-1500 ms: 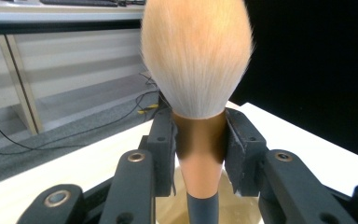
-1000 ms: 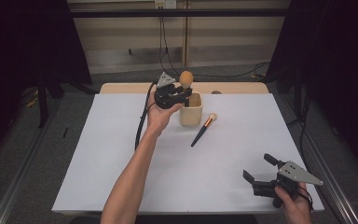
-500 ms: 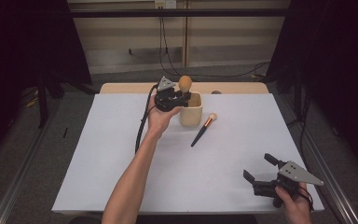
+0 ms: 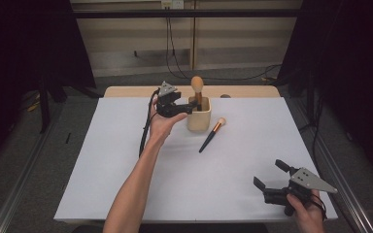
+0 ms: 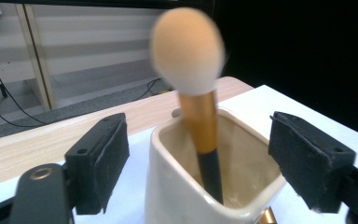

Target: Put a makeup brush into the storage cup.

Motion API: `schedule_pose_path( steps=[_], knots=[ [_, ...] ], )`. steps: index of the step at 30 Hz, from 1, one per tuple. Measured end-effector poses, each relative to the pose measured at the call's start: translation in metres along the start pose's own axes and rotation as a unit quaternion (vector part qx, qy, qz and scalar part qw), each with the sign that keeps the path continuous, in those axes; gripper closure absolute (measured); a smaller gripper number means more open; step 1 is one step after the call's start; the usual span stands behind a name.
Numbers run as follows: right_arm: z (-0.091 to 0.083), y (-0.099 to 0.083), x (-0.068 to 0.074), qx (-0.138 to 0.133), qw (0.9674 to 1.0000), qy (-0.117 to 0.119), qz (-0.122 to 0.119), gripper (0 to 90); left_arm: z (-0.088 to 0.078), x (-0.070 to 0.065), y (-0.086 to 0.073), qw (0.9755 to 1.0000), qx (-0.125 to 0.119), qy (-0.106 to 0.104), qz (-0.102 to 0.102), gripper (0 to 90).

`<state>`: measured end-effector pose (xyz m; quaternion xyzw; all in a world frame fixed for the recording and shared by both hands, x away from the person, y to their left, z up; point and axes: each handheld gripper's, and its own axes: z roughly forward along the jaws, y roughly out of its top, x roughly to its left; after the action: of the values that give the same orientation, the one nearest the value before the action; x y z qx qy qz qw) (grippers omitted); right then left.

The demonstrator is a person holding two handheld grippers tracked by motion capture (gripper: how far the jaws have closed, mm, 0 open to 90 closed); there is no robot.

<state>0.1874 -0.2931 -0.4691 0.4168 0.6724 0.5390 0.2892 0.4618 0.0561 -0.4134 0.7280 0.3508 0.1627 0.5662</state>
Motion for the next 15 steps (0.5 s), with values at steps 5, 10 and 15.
schedule_pose_path(
  steps=[5, 10, 15],
  knots=[
    [0.000, 0.000, 0.000, -0.001, 1.0000, 0.000, 0.001, 0.0, -0.008, -0.001, -0.005, 0.9999, -0.005, -0.006, -0.007, 6.7],
    [0.000, 0.000, 0.001, 0.000, 1.0000, 0.000, 0.000, 0.0, -0.018, -0.001, -0.010, 0.9999, -0.009, -0.013, 0.001, 3.0],
    [0.000, 0.000, 0.000, 0.000, 1.0000, -0.001, 0.002, 0.0, -0.031, -0.004, -0.016, 0.9999, -0.010, -0.007, 0.002, 3.1]
  ],
)
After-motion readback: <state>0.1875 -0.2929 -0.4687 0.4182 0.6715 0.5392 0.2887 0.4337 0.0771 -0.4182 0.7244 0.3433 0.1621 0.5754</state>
